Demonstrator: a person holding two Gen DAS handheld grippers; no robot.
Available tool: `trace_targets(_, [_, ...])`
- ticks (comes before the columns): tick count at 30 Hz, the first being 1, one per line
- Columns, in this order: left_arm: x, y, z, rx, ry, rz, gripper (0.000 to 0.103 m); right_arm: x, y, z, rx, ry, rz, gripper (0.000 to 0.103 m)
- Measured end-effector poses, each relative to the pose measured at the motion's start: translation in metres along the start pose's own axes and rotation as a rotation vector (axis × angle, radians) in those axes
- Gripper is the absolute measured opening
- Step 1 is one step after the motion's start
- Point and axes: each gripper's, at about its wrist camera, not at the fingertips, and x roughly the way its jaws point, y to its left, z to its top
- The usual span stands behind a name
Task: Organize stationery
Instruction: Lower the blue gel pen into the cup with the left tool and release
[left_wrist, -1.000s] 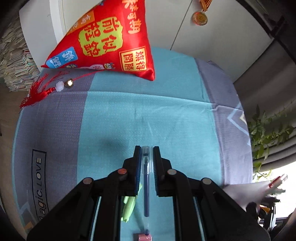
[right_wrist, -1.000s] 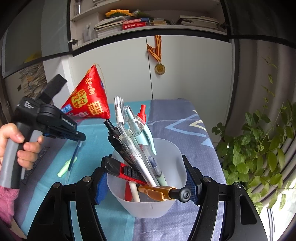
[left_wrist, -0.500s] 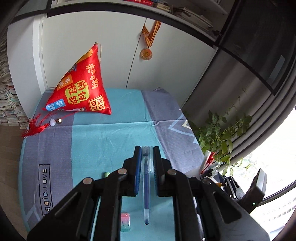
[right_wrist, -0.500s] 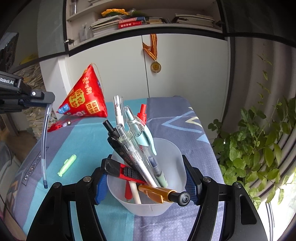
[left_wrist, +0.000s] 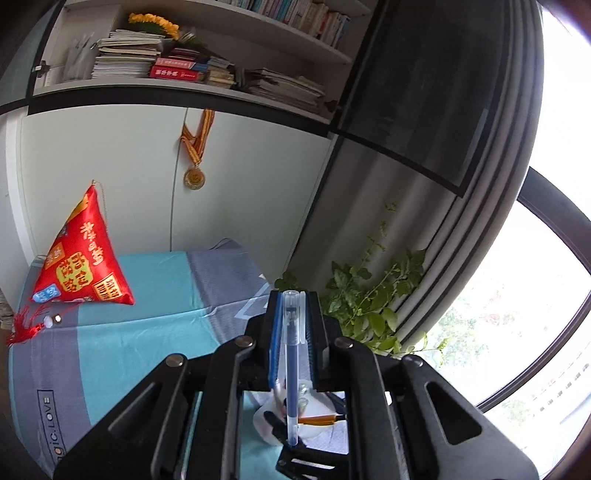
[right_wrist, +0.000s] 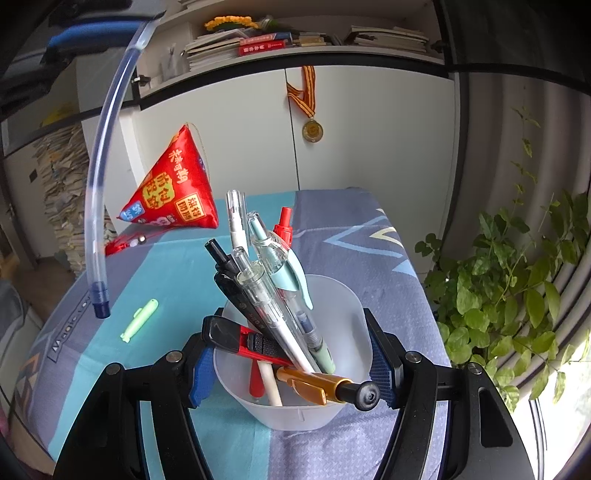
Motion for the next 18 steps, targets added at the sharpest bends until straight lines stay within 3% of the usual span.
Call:
trace_targets(12, [0.02,-0.034,-0.018,0.137,-0.087,-0.053,0.01,-0.004,0.004,-0.004,-0.018,0.001,0.005,0.069])
trace_targets(18, [0.036,-0.032,-0.03,0.159,-0.046,-0.064,0.01,-0.006,0.004,-0.007,-0.027,0.003,0.013,0.069])
